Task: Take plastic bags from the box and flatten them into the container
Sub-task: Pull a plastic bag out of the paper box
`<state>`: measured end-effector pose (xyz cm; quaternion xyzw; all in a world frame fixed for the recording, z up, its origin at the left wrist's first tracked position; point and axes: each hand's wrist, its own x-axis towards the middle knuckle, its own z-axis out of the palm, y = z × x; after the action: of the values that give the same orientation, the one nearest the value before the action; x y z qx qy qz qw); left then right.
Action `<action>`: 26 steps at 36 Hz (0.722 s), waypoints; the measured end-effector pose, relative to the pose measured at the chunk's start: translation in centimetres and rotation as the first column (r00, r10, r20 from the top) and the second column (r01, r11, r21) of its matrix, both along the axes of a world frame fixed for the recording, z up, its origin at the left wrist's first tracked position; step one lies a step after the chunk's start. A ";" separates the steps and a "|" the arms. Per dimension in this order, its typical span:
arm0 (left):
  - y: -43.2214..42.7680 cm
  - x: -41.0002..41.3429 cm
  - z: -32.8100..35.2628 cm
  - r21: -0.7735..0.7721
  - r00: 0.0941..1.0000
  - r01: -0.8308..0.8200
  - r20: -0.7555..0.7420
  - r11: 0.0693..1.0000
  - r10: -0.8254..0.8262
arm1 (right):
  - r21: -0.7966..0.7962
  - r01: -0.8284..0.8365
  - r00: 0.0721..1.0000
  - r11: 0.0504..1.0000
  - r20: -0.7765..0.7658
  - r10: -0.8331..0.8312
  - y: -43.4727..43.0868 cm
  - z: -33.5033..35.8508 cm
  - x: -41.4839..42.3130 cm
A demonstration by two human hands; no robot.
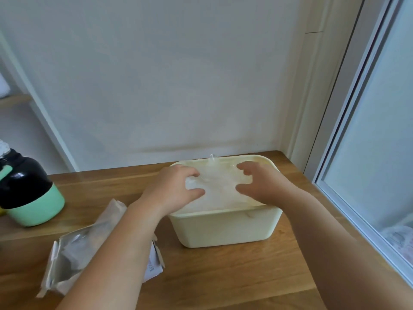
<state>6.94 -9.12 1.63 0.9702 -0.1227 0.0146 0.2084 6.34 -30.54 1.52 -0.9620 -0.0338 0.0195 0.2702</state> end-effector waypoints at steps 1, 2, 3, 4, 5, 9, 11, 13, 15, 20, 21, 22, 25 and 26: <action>0.3 -0.4 0.1 -0.033 1.000 -0.007 0.018 0.999 0.008 | 0.007 0.012 0.999 1.000 0.040 -0.013 0.2 0.1 -0.4; 0.7 -0.8 0.2 -0.057 0.999 -0.012 0.029 0.998 0.014 | 0.014 0.022 0.996 1.000 0.081 -0.023 0.4 0.2 -0.8; 0.9 -1.2 0.3 -0.076 0.999 -0.016 0.041 0.997 0.019 | 0.024 0.029 0.991 0.999 0.127 -0.032 0.7 0.4 -1.2; 1.2 -1.5 0.4 -0.095 0.998 -0.022 0.054 0.995 0.027 | 0.038 0.031 0.984 0.999 0.173 -0.037 1.0 0.6 -1.6; 1.5 -1.9 0.6 -0.118 0.997 -0.028 0.070 0.993 0.036 | 0.057 0.023 0.975 0.998 0.219 -0.035 1.4 0.8 -2.1; 3.3 -4.1 1.3 -0.209 0.987 -0.065 0.128 0.976 0.093 | 0.150 -0.053 0.929 0.987 0.369 -0.007 4.0 2.0 -3.7; 4.8 -5.4 1.5 -0.223 0.983 -0.081 0.144 0.972 0.115 | 0.244 -0.114 0.929 0.963 0.371 0.016 6.1 2.1 -4.2; 6.5 -6.6 1.5 -0.210 0.979 -0.108 0.149 0.972 0.141 | 0.290 -0.182 0.926 0.940 0.373 0.064 8.4 2.0 -4.7; 8.2 -7.8 1.3 -0.191 0.971 -0.148 0.157 0.970 0.179 | 0.319 -0.245 0.922 0.916 0.368 0.119 10.7 1.7 -5.2; 11.2 -10.0 0.5 -0.140 0.924 -0.289 0.219 0.947 0.315 | 0.363 -0.340 0.926 0.868 0.291 0.241 15.0 0.3 -6.0; 11.7 -10.3 0.3 -0.154 0.917 -0.313 0.208 0.937 0.340 | 0.351 -0.361 0.922 0.864 0.270 0.276 15.7 -0.1 -6.0; 12.1 -10.6 0.1 -0.164 0.918 -0.329 0.176 0.930 0.356 | 0.334 -0.380 0.919 0.863 0.244 0.310 16.3 -0.4 -6.0; 12.7 -11.1 -0.6 -0.103 0.941 -0.333 0.019 0.937 0.337 | 0.274 -0.370 0.927 0.888 0.169 0.334 17.6 -1.7 -5.6; 12.7 -11.1 -0.8 -0.063 0.947 -0.322 -0.010 0.945 0.322 | 0.262 -0.348 0.935 0.900 0.165 0.314 17.8 -2.0 -5.4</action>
<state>-4.15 3.57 0.85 0.9701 0.0380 0.0524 0.2341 0.90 -12.77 -0.47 -0.8921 -0.2155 0.0030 0.3971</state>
